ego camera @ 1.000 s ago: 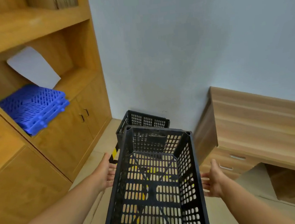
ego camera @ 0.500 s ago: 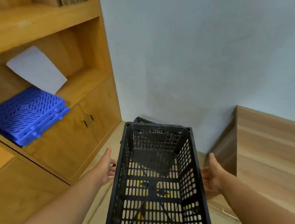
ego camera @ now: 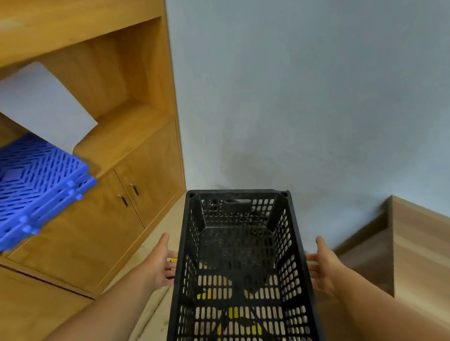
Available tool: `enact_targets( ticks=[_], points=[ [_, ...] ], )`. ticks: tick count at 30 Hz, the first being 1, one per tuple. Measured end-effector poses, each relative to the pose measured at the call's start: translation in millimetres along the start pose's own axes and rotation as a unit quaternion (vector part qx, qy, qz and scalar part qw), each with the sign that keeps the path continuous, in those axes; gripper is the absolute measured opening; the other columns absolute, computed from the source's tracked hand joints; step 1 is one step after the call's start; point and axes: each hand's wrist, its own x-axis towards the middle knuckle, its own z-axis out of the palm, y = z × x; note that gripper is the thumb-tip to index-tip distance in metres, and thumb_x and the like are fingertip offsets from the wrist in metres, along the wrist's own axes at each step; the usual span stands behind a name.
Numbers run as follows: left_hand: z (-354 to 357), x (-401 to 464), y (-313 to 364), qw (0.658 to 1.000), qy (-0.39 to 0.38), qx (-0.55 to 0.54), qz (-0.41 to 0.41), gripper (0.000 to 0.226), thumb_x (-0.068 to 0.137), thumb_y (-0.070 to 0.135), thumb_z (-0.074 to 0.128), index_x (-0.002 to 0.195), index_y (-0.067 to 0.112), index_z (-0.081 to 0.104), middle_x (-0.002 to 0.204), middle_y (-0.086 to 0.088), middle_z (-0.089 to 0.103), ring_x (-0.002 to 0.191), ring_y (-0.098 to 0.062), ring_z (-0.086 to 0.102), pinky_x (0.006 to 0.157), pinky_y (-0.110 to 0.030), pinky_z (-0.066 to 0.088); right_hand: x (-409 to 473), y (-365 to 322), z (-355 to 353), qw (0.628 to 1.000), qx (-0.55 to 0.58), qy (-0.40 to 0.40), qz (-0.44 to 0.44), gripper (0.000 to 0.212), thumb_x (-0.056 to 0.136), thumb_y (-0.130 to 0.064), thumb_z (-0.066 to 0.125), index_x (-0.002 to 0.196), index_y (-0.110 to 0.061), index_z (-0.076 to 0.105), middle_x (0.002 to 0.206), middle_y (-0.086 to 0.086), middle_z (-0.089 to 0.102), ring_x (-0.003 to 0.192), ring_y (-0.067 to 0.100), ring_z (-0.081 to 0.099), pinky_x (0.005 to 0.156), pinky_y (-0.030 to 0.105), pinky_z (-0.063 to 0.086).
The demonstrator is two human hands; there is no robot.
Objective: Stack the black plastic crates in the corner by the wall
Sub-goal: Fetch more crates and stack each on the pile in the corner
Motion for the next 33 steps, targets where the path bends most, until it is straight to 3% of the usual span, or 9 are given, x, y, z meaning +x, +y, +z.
enact_targets(
  ticks=[3, 7, 10, 15, 19, 22, 26, 30, 33],
  points=[
    [-6, 20, 23, 1.0, -0.004, -0.006, -0.015, 0.073, 0.091, 0.066, 0.027, 0.118, 0.004, 0.052, 0.11, -0.021, 0.06, 0.097, -0.033, 0.059, 0.084, -0.045, 0.046, 11, -19, 19, 1.0, -0.002, 0.009, 0.01, 0.072, 0.091, -0.063, 0.028, 0.12, 0.0, 0.05, 0.111, 0.024, 0.058, 0.107, 0.038, 0.055, 0.102, 0.053, 0.04],
    [-10, 43, 47, 1.0, 0.006, -0.011, -0.025, 0.071, 0.091, 0.065, 0.029, 0.119, 0.005, 0.052, 0.111, -0.021, 0.06, 0.098, -0.033, 0.058, 0.088, -0.047, 0.046, 27, -46, 42, 0.999, -0.017, 0.016, 0.025, 0.07, 0.092, -0.06, 0.029, 0.122, 0.0, 0.049, 0.104, 0.02, 0.058, 0.102, 0.035, 0.054, 0.095, 0.047, 0.042],
    [-11, 57, 62, 0.999, 0.03, -0.038, -0.024, 0.067, 0.093, 0.063, 0.029, 0.114, 0.004, 0.054, 0.106, -0.02, 0.061, 0.092, -0.032, 0.058, 0.081, -0.044, 0.046, 42, -71, 57, 0.999, -0.026, 0.008, 0.019, 0.067, 0.093, -0.058, 0.029, 0.119, 0.0, 0.051, 0.105, 0.02, 0.059, 0.102, 0.033, 0.055, 0.088, 0.044, 0.042],
    [-8, 82, 77, 0.995, 0.055, -0.079, -0.036, 0.066, 0.093, 0.063, 0.029, 0.11, 0.005, 0.055, 0.109, -0.02, 0.061, 0.094, -0.032, 0.058, 0.085, -0.045, 0.045, 81, -113, 77, 0.998, -0.061, -0.014, 0.015, 0.065, 0.093, -0.061, 0.026, 0.098, -0.002, 0.053, 0.102, 0.019, 0.059, 0.099, 0.032, 0.055, 0.088, 0.044, 0.043],
    [3, 104, 79, 0.988, 0.072, -0.128, -0.057, 0.071, 0.091, 0.065, 0.03, 0.117, 0.004, 0.054, 0.108, -0.02, 0.062, 0.096, -0.032, 0.058, 0.083, -0.044, 0.046, 119, -144, 87, 0.995, -0.092, -0.021, 0.006, 0.064, 0.096, -0.057, 0.023, 0.088, -0.001, 0.053, 0.089, 0.016, 0.057, 0.082, 0.03, 0.054, 0.086, 0.042, 0.044],
    [18, 119, 82, 0.979, 0.089, -0.171, -0.069, 0.071, 0.091, 0.064, 0.03, 0.116, 0.002, 0.054, 0.102, -0.018, 0.06, 0.093, -0.032, 0.057, 0.083, -0.043, 0.045, 155, -170, 93, 0.993, -0.114, -0.039, 0.002, 0.066, 0.096, -0.056, 0.022, 0.101, 0.002, 0.052, 0.085, 0.014, 0.054, 0.082, 0.029, 0.052, 0.082, 0.042, 0.044],
    [40, 140, 86, 0.966, 0.108, -0.218, -0.092, 0.069, 0.092, 0.063, 0.03, 0.114, 0.002, 0.053, 0.108, -0.019, 0.057, 0.095, -0.033, 0.056, 0.082, -0.045, 0.045, 206, -205, 102, 0.987, -0.151, -0.042, 0.02, 0.064, 0.094, -0.06, 0.021, 0.102, -0.004, 0.051, 0.082, 0.01, 0.049, 0.072, 0.024, 0.046, 0.062, 0.03, 0.035],
    [62, 166, 85, 0.949, 0.125, -0.267, -0.11, 0.067, 0.091, 0.064, 0.03, 0.101, 0.003, 0.056, 0.11, -0.019, 0.057, 0.096, -0.033, 0.056, 0.089, -0.045, 0.044, 254, -235, 109, 0.981, -0.185, -0.057, 0.002, 0.078, 0.092, -0.062, 0.024, 0.13, 0.002, 0.046, 0.093, 0.012, 0.05, 0.079, 0.026, 0.048, 0.071, 0.033, 0.038],
    [78, 182, 82, 0.942, 0.133, -0.279, -0.131, 0.066, 0.092, 0.063, 0.031, 0.103, 0.003, 0.054, 0.099, -0.017, 0.058, 0.092, -0.032, 0.055, 0.093, -0.045, 0.042, 270, -253, 114, 0.975, -0.209, -0.066, -0.026, 0.068, 0.096, -0.053, 0.028, 0.141, -0.002, 0.034, 0.115, 0.017, 0.052, 0.096, 0.028, 0.049, 0.089, 0.038, 0.038]
  ],
)
